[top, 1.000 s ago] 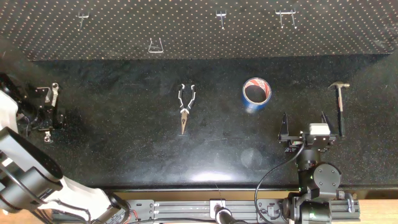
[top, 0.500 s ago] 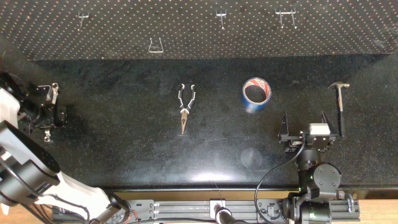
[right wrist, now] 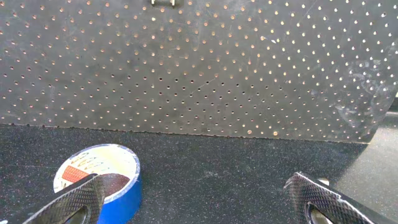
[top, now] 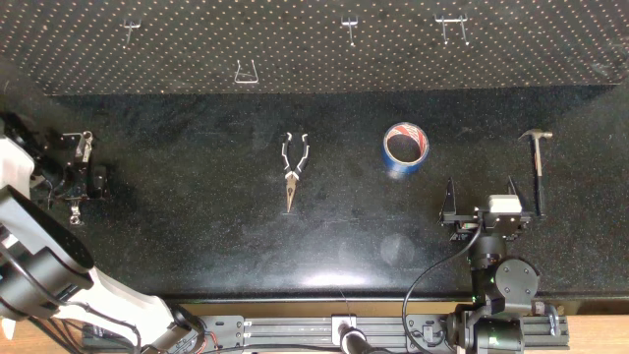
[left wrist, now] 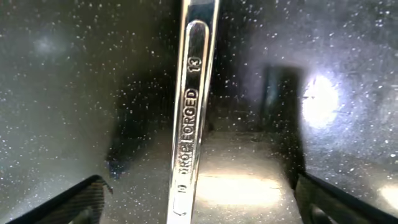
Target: Place Tools Onto Pegboard
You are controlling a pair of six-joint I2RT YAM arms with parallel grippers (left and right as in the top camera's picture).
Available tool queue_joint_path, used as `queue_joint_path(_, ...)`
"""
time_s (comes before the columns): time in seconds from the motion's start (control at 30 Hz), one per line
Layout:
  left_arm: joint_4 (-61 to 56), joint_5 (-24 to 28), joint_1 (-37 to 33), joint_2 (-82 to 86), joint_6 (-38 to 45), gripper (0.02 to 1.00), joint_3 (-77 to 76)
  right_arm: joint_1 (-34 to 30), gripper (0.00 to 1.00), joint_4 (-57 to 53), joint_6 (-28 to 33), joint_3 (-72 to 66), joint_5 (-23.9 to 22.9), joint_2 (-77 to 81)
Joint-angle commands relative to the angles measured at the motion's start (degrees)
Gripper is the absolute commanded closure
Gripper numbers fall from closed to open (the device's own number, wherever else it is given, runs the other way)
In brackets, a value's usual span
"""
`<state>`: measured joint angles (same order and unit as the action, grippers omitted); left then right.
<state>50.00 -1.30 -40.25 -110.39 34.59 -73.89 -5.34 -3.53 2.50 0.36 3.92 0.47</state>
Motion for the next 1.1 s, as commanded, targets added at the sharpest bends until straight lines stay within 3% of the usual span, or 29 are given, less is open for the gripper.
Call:
queue_joint_path(0.03, -0.68, -1.09, 0.2, -1.64, 0.44, 0.126, -0.7, -0.09, 0.025, -0.33, 0.61, -0.11, -0.5, -0.42)
queue_joint_path(0.73, -0.83, 2.43, 0.13, -3.41, 0.39, 0.165, -0.63, -0.09, 0.025, -0.33, 0.61, -0.11, -0.5, -0.42)
queue_joint_path(1.03, -0.98, 2.43, 0.13, -3.48, 0.37, 0.522, -0.52, -0.09, 0.025, -0.33, 0.61, -0.11, -0.5, -0.42)
queue_joint_path(1.1, -0.96, 2.43, 0.13, -3.48, 0.37, 0.722, -0.52, -0.09, 0.025, -0.33, 0.61, -0.11, -0.5, -0.42)
